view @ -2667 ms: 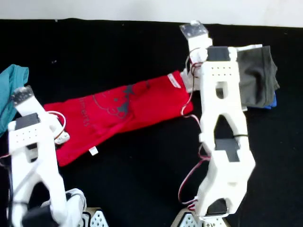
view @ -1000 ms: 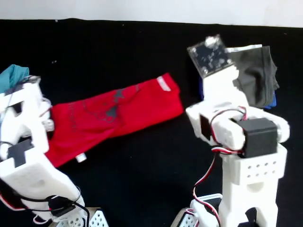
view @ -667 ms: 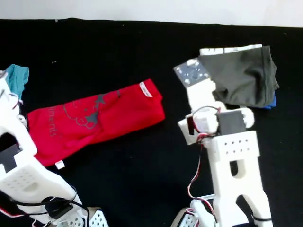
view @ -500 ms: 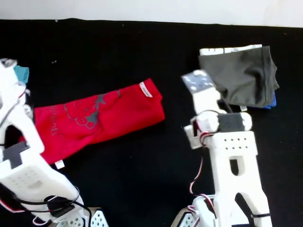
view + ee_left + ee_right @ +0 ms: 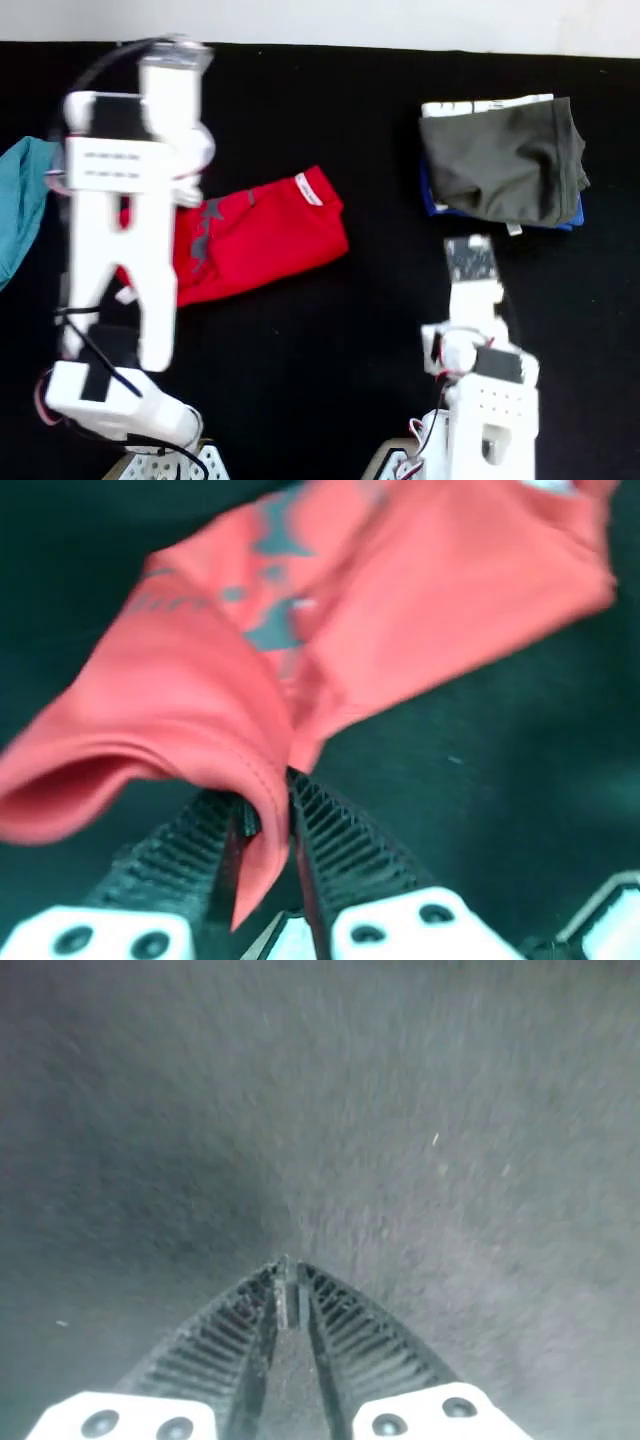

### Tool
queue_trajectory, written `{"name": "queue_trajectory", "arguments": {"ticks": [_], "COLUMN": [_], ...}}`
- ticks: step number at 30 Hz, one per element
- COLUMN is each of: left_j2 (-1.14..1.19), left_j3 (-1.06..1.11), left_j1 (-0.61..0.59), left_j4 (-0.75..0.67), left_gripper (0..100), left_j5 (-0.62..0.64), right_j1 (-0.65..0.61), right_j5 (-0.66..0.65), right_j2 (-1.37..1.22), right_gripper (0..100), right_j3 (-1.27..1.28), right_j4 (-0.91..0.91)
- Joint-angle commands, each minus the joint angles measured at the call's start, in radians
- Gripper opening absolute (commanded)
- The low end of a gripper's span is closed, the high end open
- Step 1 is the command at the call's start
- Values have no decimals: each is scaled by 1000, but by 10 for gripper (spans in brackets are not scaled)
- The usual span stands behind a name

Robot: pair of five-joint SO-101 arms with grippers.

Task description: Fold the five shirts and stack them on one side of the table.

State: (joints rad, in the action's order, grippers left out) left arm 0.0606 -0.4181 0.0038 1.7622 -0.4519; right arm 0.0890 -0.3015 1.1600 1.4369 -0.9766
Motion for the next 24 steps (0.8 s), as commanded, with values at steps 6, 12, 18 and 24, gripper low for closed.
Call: {"name": "queue_trajectory", "arguments": {"ticks": [6, 12, 18, 24], "left_j2": [159, 329, 417, 453], "left_j3": [-39, -39, -101, -407], "left_j1": [297, 320, 328, 323], "left_j4": [-190, -371, -397, -239], "left_gripper": [9, 14, 75, 188], "left_j5": [91, 91, 157, 267], "right_j1": [50, 47, 45, 45], "right_j5": [-9, -9, -9, -9], "right_j2": [311, 503, 590, 590], "right_gripper": [7, 7, 7, 7], "right_j3": [318, 355, 366, 366], "right_j4": [84, -12, -67, -67]}}
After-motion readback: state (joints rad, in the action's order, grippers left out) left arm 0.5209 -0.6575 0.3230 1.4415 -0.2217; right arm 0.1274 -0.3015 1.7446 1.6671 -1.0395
